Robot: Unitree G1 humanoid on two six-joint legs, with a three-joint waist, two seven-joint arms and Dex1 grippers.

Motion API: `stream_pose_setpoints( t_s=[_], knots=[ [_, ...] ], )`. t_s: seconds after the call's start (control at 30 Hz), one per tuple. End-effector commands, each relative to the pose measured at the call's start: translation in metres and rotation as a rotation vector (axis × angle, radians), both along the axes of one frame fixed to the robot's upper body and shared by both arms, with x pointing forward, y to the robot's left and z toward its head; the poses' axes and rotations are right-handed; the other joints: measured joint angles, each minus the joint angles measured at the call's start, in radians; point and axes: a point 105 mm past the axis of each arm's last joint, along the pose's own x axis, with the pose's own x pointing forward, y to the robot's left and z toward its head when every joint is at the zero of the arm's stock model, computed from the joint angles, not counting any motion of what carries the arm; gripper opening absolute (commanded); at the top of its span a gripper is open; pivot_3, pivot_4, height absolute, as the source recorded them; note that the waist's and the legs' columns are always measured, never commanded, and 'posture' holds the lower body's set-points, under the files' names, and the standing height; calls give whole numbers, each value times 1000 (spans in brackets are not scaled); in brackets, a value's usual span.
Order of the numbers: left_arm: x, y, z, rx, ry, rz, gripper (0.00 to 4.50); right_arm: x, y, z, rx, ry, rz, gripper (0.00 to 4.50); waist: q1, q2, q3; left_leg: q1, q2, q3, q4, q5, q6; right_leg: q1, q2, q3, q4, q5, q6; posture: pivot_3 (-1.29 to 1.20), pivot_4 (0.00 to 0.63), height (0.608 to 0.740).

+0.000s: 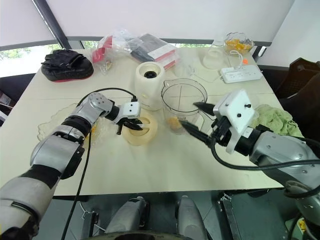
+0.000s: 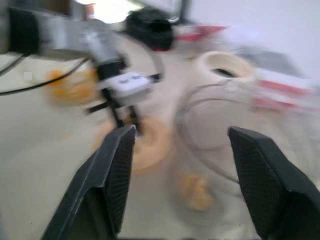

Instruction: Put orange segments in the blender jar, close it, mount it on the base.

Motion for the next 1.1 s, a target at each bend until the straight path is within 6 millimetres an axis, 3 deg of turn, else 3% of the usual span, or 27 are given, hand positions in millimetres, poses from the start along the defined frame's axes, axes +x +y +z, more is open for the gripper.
stream_pose_setpoints(
  t_s=[0.03, 0.17, 0.3, 0.57, 1.1],
  knots=[
    [2, -6, 11, -69, -36, -8, 340, 13, -14, 18, 37, -137, -152, 3069, -3, 0, 0, 0, 0, 0, 0, 0, 0, -1, 0, 0, 0, 0, 0, 0, 150, 740],
    [-3, -3, 2, -79, -26, -11, 340, 22, -23, 18, 89, -146, -257, 3069, -4, 0, 0, 0, 0, 1, 0, 1, -1, -1, 0, 1, 1, 0, 0, 0, 150, 740],
    [-7, -2, -6, -81, -17, -11, 340, 18, -21, 7, 125, -65, -268, 3069, -4, 0, 0, 0, 0, 1, -1, 1, -1, -1, 0, 1, 1, 0, 0, 0, 150, 740],
    [-7, -6, -6, -104, -16, -5, 340, -4, -25, -15, 61, 42, -261, 3069, 1, 0, 0, 0, 0, 1, 0, -2, 4, -1, 0, 1, 1, 0, 0, 0, 150, 740],
    [-7, -14, -4, -116, -25, -21, 340, -10, -33, -38, 34, 135, -309, 3069, 2, 0, 0, 0, 0, 1, 0, -2, 4, 0, 0, 1, 1, 0, 0, 0, 150, 740]
  ],
)
